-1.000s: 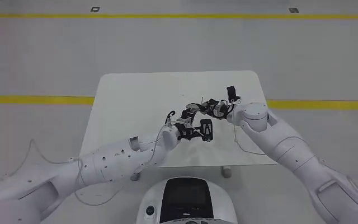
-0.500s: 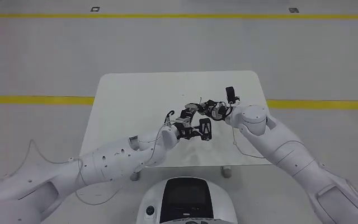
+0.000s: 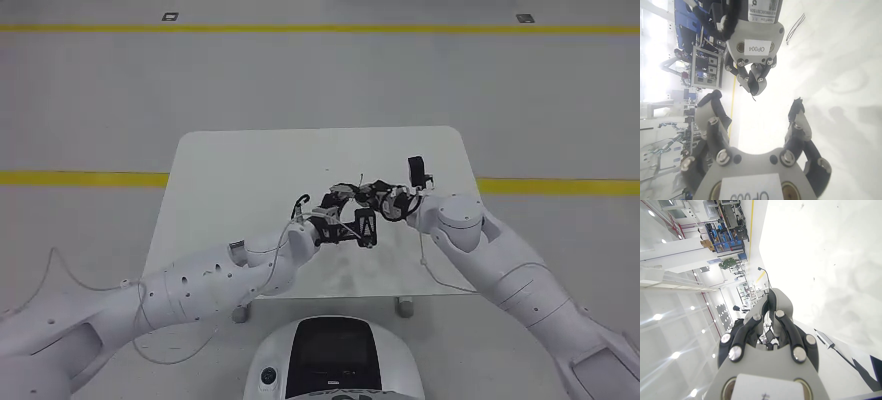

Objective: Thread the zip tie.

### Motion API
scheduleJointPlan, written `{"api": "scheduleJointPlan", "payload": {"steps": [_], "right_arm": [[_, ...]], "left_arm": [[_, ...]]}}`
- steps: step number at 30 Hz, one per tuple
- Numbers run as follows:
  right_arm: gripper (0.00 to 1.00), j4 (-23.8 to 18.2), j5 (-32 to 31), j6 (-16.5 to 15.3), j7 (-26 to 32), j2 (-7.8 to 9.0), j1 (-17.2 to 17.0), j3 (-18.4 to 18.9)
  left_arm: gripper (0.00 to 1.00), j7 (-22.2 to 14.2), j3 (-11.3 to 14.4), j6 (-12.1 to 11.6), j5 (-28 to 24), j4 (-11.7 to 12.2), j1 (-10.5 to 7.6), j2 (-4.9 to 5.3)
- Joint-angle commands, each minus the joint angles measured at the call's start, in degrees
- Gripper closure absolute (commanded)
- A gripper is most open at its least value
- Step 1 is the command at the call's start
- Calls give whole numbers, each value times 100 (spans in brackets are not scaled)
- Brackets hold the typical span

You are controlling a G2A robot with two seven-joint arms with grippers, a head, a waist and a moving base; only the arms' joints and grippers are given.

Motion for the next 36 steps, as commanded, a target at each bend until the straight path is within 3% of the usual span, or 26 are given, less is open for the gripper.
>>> {"api": "scheduleJointPlan", "payload": {"steps": [1,7,16,26,36], "right_arm": [[100,-25,-22,0,15,4,-27,20],[100,-87,-79,0,47,7,-57,24],[100,-127,-102,0,84,19,-66,16],[100,-198,-125,0,182,44,-66,-5],[100,-276,-121,0,277,78,-123,60]], "left_arm": [[61,6,0,-20,0,3,-4,-1],[69,-102,0,-137,0,-10,-38,-21],[71,-149,0,-193,0,34,-58,-54],[82,-200,0,-150,0,69,-77,-75],[82,-328,0,-216,0,46,-112,-68]]}}
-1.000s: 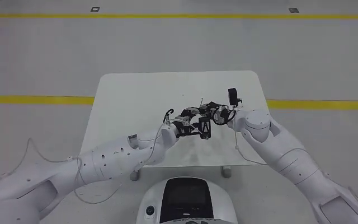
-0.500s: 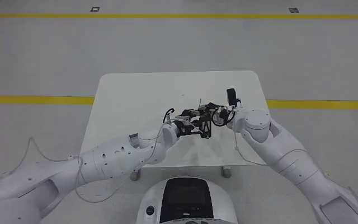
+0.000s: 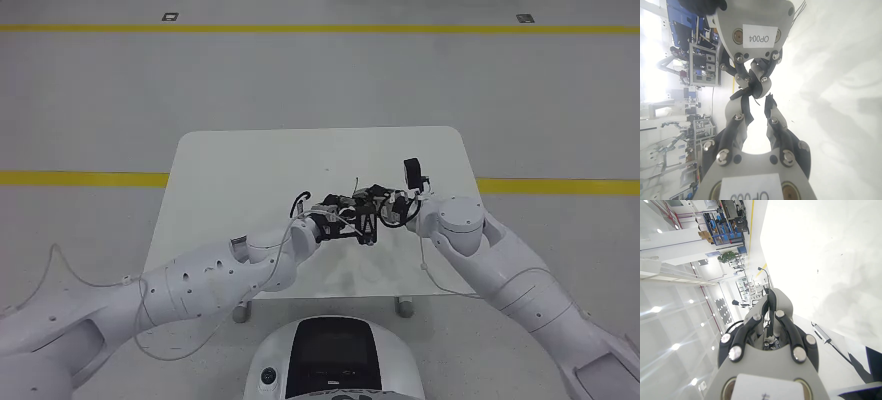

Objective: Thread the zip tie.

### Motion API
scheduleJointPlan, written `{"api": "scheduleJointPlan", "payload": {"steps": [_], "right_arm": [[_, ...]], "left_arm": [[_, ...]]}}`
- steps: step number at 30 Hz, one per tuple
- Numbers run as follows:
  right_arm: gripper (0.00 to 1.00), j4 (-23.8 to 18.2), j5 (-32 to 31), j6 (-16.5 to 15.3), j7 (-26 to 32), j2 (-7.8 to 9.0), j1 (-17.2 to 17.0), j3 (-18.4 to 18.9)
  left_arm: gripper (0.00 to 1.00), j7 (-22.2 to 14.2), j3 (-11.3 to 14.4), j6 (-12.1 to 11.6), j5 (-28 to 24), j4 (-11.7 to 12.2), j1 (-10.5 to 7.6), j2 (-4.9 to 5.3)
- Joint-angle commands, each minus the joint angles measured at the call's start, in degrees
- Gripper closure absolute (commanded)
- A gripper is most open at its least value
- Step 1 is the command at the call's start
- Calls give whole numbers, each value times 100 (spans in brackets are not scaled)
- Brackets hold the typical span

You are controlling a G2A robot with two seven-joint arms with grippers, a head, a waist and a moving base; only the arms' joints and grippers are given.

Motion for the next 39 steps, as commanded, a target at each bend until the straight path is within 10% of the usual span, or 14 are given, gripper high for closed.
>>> {"api": "scheduleJointPlan", "payload": {"steps": [1,31,32,33,35,39], "right_arm": [[100,-6,2,0,46,5,-4,14],[100,62,-103,0,262,10,-18,52],[76,65,-105,0,264,9,-17,50],[29,68,-107,0,265,8,-17,49],[0,71,-106,0,261,5,-16,47],[0,72,-121,0,251,1,-17,48]], "left_arm": [[83,-3,0,12,0,3,4,0],[100,136,0,-24,0,108,52,-63],[100,152,0,-20,0,114,53,-62],[100,164,0,-17,0,116,54,-60],[100,191,0,-16,0,118,58,-55],[100,248,0,-27,0,131,73,-39]]}}
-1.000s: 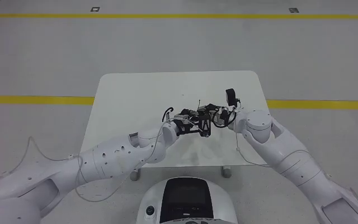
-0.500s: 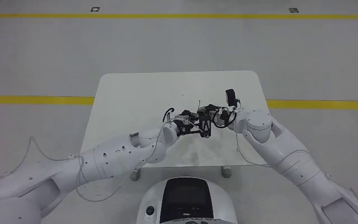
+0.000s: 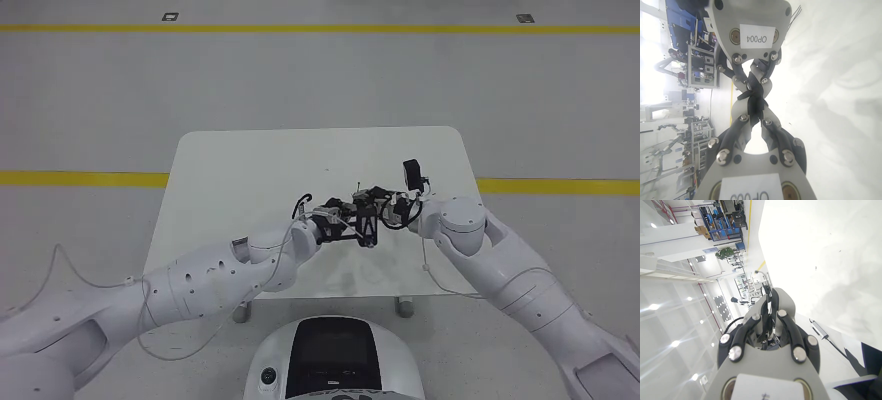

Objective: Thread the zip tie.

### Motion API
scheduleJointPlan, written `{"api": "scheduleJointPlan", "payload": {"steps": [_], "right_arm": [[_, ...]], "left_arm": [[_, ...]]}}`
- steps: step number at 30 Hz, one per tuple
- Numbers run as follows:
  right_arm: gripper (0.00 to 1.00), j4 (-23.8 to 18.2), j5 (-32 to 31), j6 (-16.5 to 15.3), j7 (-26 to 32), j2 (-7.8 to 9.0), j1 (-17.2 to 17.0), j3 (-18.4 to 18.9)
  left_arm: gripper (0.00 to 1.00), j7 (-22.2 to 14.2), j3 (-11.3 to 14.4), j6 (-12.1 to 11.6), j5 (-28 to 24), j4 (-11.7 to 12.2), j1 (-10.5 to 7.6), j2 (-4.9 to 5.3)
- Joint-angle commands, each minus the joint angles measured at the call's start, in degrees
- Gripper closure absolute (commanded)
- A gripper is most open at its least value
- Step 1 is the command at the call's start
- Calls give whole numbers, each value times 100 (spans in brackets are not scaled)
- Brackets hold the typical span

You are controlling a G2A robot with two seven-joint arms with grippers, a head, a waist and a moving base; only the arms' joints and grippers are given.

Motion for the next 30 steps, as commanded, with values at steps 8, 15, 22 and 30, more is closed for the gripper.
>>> {"api": "scheduleJointPlan", "payload": {"steps": [8,15,22,30], "right_arm": [[0,-32,-148,0,-185,7,-36,41],[0,-85,-286,0,-456,51,-173,181],[0,-85,-286,0,-456,51,-173,181],[0,-85,-286,0,-456,51,-173,181]], "left_arm": [[100,233,-4,218,0,6,71,90],[100,970,-442,216,-449,3,435,286],[100,970,-442,216,-449,3,435,286],[100,1496,-1188,227,-1750,379,648,354]]}}
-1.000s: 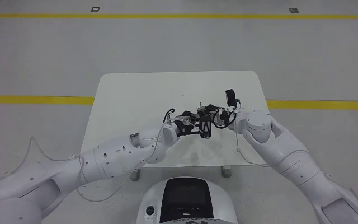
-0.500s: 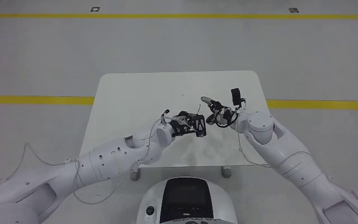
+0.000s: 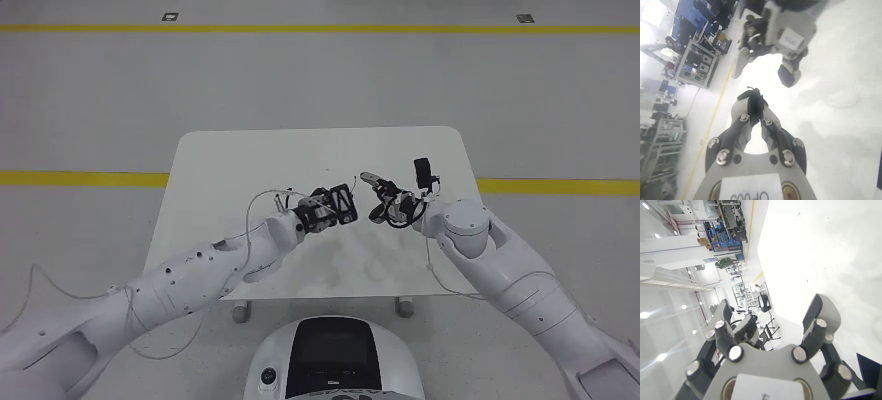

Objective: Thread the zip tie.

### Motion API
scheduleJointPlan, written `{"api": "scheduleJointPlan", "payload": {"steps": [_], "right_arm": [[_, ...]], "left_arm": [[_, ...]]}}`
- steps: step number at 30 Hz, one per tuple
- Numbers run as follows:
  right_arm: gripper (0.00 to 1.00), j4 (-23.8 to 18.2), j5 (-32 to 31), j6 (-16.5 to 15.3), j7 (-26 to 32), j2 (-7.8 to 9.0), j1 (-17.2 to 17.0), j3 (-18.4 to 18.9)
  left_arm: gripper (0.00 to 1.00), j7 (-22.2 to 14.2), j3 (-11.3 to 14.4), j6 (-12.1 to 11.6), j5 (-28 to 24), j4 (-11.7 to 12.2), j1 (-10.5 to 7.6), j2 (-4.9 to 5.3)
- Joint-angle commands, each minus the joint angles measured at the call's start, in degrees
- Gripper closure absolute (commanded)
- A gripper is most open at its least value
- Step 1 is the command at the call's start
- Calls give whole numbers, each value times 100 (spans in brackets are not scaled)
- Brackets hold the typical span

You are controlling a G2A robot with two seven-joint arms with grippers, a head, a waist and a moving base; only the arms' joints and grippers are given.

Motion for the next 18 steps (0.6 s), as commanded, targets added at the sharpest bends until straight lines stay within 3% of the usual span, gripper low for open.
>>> {"api": "scheduleJointPlan", "payload": {"steps": [1,5,9,10,13,18], "right_arm": [[0,0,0,0,0,0,0,0],[0,0,0,0,0,0,0,0],[0,0,0,0,0,0,0,0],[0,0,0,0,0,0,0,0],[0,0,0,0,0,0,0,0],[0,0,0,0,0,0,0,0]], "left_arm": [[100,78,-200,-150,-306,114,43,45],[100,289,-568,-665,-812,328,163,163],[100,746,-921,-1487,-1335,618,321,305],[100,894,-982,-1796,-1534,655,371,344],[100,1155,-895,-1796,-1883,621,432,455],[100,1400,-566,-1796,-2459,648,250,656]]}}
